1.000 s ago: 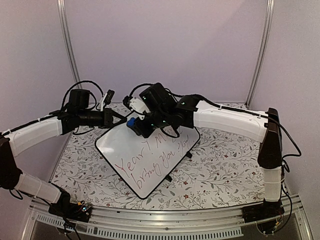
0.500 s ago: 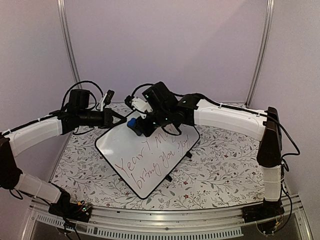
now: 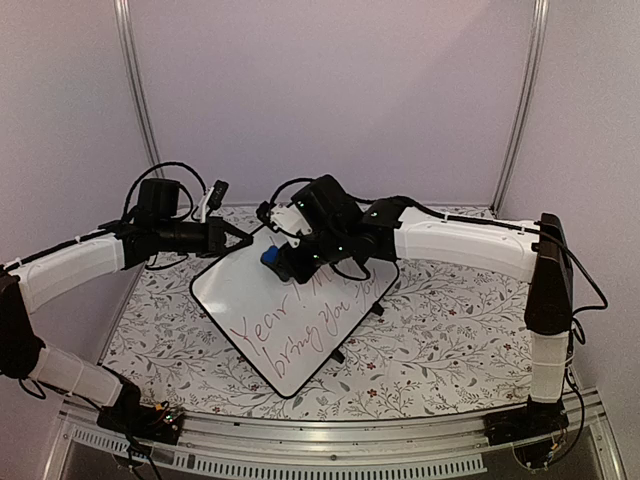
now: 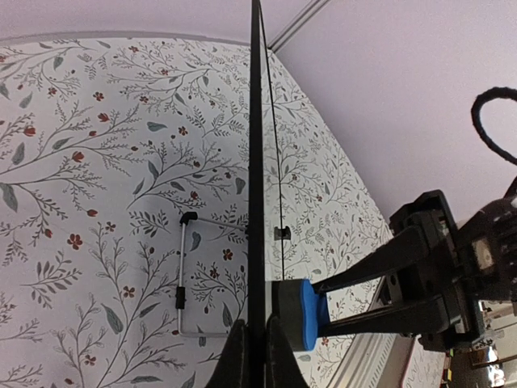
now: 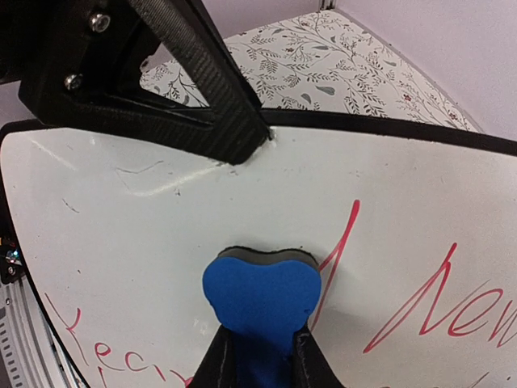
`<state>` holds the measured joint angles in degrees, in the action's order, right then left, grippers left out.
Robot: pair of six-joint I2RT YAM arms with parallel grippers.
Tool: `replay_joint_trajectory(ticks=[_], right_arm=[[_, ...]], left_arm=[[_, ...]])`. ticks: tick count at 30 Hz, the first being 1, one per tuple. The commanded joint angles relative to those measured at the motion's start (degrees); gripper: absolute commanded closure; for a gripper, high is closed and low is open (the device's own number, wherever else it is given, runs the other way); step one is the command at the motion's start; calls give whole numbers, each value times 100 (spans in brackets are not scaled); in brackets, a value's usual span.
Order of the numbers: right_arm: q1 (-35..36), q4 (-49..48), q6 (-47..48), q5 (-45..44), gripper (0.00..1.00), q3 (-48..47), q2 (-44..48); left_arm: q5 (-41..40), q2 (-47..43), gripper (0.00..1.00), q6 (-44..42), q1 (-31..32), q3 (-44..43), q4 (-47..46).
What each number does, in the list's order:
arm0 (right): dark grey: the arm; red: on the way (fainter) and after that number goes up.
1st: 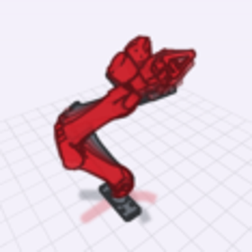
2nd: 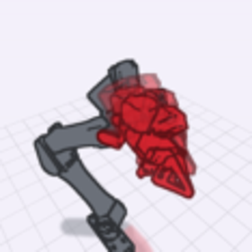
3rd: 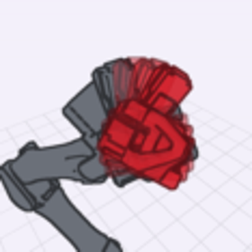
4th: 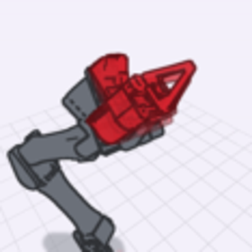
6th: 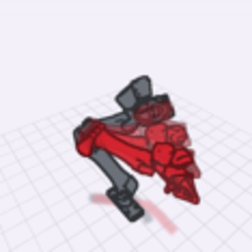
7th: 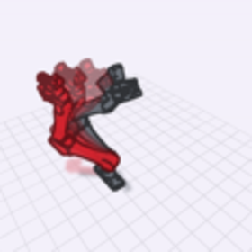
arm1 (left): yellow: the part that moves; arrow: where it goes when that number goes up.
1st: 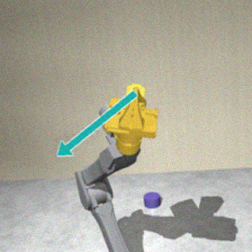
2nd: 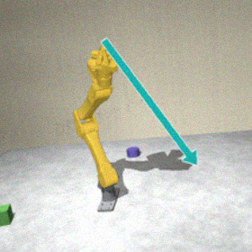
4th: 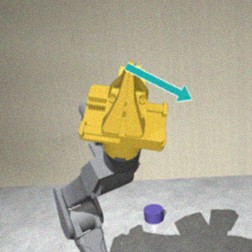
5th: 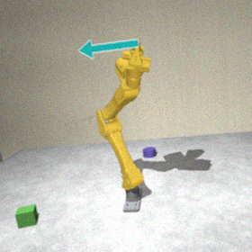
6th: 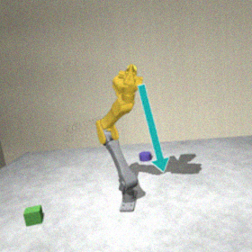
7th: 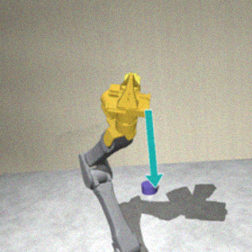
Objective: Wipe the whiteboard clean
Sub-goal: Erase the whiteboard at the center of the board.
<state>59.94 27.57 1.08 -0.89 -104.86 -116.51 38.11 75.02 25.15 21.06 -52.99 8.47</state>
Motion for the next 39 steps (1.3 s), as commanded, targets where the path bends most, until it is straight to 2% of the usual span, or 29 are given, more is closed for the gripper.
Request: replay_joint_trajectory(ticks=[1, 20, 39], right_arm=[[-53, 399, -82, -4, 95, 441, 19], [-53, 208, -363, -73, 95, 1160, 427], [-226, 267, -170, -339, 95, -644, -255]], left_arm=[[310, -155, 100, -111, 62, -121, -89], [311, -155, 100, -107, 57, -123, -85], [311, -133, 100, -109, 77, -115, -86]])
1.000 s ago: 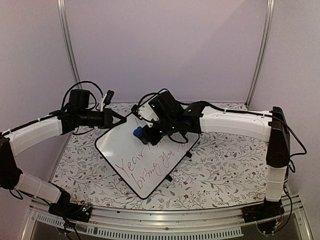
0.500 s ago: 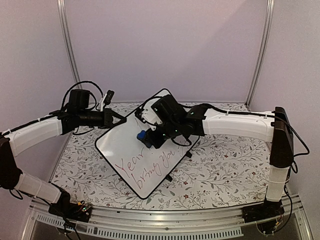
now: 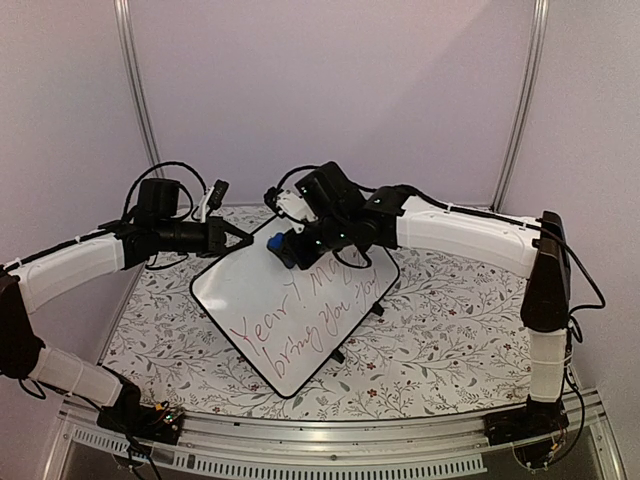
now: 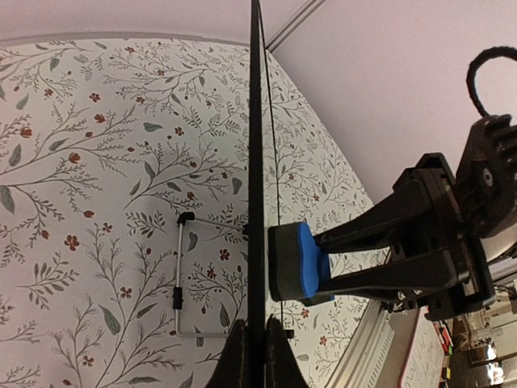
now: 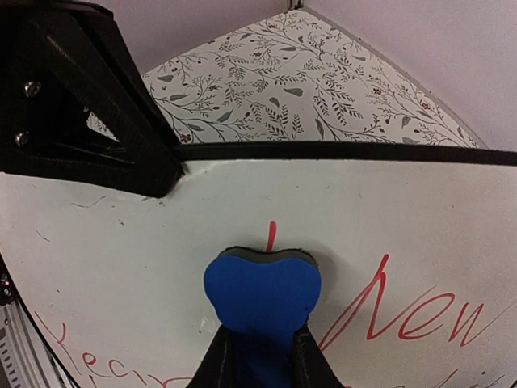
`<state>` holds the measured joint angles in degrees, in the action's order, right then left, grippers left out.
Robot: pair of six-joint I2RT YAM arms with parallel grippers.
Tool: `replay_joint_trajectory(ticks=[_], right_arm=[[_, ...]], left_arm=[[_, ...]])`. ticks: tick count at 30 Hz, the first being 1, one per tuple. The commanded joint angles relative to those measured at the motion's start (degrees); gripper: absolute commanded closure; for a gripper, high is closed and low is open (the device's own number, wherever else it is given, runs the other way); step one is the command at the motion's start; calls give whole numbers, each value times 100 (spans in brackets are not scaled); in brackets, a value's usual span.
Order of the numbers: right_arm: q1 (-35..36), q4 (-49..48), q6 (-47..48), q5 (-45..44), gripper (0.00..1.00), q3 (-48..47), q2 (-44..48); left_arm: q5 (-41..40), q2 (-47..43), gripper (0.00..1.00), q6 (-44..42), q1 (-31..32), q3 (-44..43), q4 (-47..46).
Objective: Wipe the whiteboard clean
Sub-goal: Erase the whiteboard at the center of the board.
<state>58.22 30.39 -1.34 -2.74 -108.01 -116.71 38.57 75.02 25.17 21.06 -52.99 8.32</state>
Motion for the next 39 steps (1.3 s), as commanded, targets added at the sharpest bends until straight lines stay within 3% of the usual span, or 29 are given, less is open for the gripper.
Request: replay_joint_trajectory(ticks=[1, 18, 39], right_arm=[[-62, -30, 73, -165, 95, -379, -253], [-239, 203, 73, -16, 95, -765, -666], [-194, 132, -120, 163, 96, 754, 32]], left_arm=[[265, -129, 100, -113, 76, -115, -75], [279, -111, 100, -105, 81, -119, -70], [291, -93, 100, -91, 82, -115, -78]])
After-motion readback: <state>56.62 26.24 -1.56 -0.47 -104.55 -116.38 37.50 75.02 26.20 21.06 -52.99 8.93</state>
